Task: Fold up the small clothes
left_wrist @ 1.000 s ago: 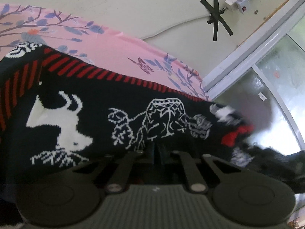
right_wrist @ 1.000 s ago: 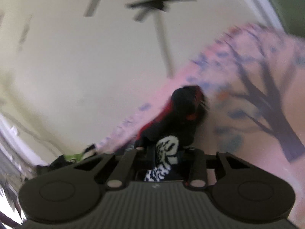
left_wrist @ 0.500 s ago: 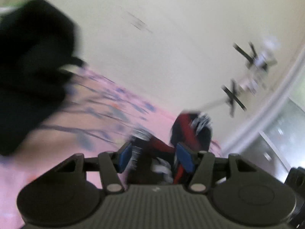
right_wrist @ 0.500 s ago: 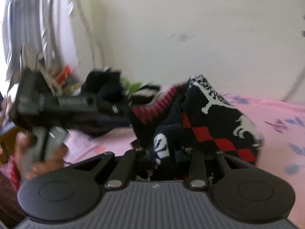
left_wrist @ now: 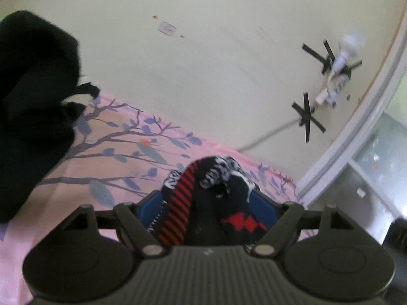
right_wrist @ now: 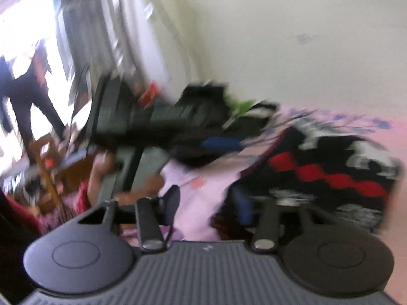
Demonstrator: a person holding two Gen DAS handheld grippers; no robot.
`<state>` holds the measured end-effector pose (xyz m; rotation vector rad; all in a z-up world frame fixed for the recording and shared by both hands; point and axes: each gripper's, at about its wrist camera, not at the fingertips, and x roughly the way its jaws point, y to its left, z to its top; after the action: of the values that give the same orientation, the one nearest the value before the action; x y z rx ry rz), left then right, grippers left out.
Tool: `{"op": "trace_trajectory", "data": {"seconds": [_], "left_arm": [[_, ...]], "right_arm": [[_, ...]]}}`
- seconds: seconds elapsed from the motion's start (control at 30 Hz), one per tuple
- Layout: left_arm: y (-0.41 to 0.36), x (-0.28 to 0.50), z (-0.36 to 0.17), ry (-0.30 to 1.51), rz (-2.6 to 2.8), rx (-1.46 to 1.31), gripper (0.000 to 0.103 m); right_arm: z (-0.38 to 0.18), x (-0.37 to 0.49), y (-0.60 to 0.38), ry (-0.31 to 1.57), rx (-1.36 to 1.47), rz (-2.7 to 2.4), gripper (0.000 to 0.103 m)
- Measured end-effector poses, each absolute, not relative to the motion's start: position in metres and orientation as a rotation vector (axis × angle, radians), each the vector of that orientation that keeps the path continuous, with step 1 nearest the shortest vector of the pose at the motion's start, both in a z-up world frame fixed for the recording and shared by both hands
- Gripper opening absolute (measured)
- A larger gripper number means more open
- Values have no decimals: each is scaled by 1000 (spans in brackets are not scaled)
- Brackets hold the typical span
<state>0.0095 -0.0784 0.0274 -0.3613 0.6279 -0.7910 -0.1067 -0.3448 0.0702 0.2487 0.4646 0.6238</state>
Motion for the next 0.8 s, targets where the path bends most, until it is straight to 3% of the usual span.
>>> {"op": "trace_trajectory", "data": {"seconds": [0.27,0.4,0.47,0.5,0.7,0.8], "left_arm": [[-106,-23,22,624,-759,-166,80],[-112,-29,10,654,-676,-50,71],[-109,-23,0,695,-635,-51,71],[-104,-19,-4,714,-632,-81,72],[-96,-6,-13,755,-639,-160,79],[-99,-8,-10,753,-627,-130,83]], "right_arm": [[89,-62,-385,417,348,405,19],[75,-12,-351,524,275,428,19],[60,16,-331,628,194,390,19],[49,24,-326,651,149,380,13],[45,27,-328,639,175,386,11],[42,20,-338,602,234,397,20]]}}
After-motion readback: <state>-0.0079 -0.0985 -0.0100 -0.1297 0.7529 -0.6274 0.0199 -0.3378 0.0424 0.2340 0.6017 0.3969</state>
